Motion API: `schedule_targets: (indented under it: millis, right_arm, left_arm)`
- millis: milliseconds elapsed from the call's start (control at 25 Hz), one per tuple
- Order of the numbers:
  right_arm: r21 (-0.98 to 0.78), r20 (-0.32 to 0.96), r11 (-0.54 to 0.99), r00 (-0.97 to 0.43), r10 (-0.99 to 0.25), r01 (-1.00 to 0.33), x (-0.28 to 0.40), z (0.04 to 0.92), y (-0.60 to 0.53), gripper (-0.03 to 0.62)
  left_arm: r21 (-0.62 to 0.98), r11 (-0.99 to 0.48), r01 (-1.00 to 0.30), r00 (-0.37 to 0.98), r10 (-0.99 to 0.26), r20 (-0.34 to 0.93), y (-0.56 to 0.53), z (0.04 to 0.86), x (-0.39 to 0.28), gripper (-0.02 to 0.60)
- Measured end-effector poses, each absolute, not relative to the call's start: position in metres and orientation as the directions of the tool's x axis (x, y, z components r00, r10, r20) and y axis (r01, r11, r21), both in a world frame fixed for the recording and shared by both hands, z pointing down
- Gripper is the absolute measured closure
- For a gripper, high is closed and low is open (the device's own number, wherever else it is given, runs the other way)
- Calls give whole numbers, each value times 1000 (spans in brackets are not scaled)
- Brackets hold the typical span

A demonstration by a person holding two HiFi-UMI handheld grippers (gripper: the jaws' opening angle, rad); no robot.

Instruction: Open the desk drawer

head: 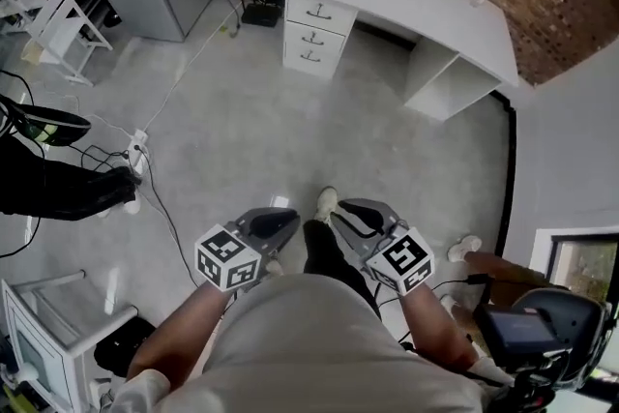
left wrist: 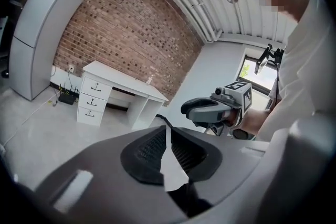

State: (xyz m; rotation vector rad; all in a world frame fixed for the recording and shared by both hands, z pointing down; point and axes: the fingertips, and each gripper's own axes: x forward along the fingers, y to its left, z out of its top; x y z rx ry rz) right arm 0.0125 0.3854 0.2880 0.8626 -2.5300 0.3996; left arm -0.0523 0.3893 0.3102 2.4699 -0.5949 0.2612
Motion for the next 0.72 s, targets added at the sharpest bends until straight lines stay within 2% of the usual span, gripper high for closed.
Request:
schedule_targets:
  millis: [240, 440, 720]
  right_arm:
    - [-124, 487, 819, -754, -442, -560, 66, 285, 238, 510]
    - [-105, 517, 866, -771, -373, -489, 112, 292, 139, 510]
    - [-136, 558, 855, -752, -351, -500, 145, 316, 47, 510]
  left_arm:
    - [633, -589, -503, 856, -443, 267, 243, 314, -3, 545]
    - [668, -520, -533, 826, -491, 277, 130, 331, 45, 545]
    - [817, -354, -455, 821, -521, 231, 2, 385, 77, 545]
